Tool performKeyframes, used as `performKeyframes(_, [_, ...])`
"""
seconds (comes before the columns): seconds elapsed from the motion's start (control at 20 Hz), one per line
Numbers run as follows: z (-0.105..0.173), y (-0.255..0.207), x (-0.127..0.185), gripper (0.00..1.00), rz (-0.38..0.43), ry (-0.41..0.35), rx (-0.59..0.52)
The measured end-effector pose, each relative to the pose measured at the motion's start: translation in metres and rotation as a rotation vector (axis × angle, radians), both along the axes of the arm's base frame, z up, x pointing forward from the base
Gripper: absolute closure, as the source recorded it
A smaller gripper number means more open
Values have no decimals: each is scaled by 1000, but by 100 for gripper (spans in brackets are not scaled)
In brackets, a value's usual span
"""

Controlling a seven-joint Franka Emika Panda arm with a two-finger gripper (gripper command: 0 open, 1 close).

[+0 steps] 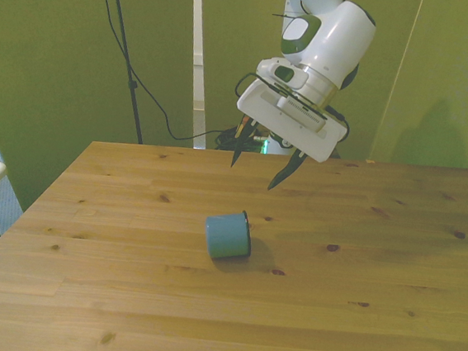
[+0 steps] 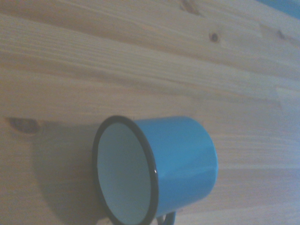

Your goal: Flip the mug upright

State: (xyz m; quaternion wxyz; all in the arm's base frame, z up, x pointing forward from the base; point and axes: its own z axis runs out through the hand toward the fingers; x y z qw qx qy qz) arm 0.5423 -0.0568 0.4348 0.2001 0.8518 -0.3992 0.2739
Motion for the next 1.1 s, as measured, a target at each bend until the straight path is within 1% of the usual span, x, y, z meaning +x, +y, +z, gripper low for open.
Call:
performKeyframes(0.15, [-19,9,14,0,-14,-25,-94])
performKeyframes(0.3, [-38,17,20,0,-39,-35,-184])
performKeyframes(0.45, [-59,23,23,0,-58,-35,-249])
performKeyframes(0.55, [-68,23,25,0,-75,-38,-283])
performKeyframes(0.9, [-79,8,38,0,-130,-59,-393])
performKeyframes(1.1, [-88,-1,48,0,-153,-66,-431])
